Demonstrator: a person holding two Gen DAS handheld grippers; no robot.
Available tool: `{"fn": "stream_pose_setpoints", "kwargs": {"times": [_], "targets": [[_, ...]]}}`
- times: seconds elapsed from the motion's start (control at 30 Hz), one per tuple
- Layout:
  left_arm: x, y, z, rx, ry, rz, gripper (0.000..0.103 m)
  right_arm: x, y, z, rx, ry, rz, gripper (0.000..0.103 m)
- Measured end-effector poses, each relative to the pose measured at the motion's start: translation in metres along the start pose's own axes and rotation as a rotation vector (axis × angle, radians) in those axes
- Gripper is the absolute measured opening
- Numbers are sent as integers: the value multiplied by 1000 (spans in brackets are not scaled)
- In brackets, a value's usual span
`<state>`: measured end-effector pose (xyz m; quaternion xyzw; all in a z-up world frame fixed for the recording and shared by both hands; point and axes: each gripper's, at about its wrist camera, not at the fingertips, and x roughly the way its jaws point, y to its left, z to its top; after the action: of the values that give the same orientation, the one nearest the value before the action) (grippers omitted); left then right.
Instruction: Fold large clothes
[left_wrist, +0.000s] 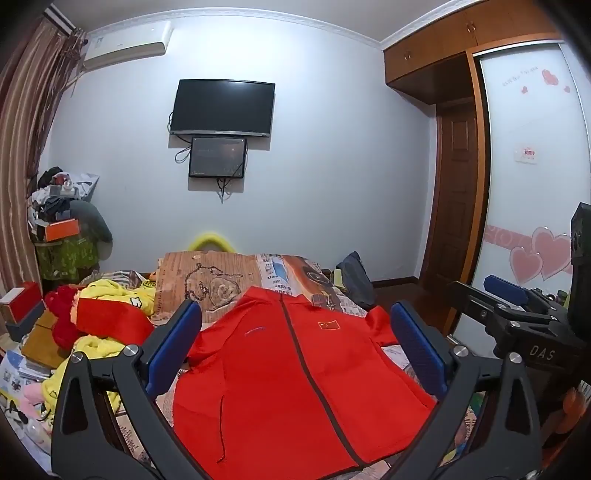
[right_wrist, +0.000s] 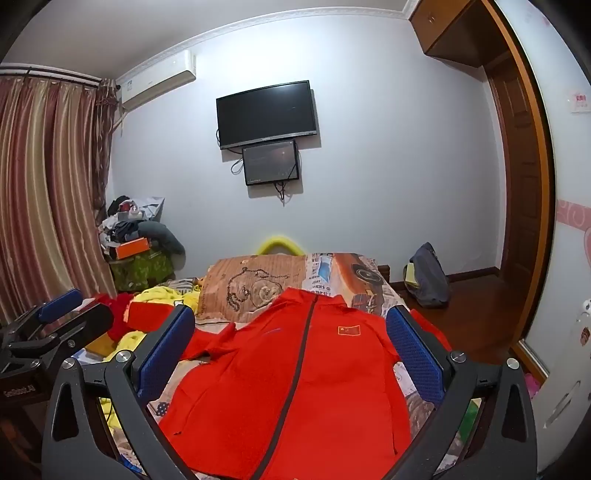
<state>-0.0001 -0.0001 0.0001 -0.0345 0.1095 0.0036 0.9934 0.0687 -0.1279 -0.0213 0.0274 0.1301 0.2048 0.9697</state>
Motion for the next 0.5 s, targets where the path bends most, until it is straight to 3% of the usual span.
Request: {"fn": "stream_pose_setpoints", "kwargs": {"times": [0.5], "targets": [[7, 4, -6, -18, 19, 17, 103, 3, -5, -5, 4, 6, 5, 103]]}}
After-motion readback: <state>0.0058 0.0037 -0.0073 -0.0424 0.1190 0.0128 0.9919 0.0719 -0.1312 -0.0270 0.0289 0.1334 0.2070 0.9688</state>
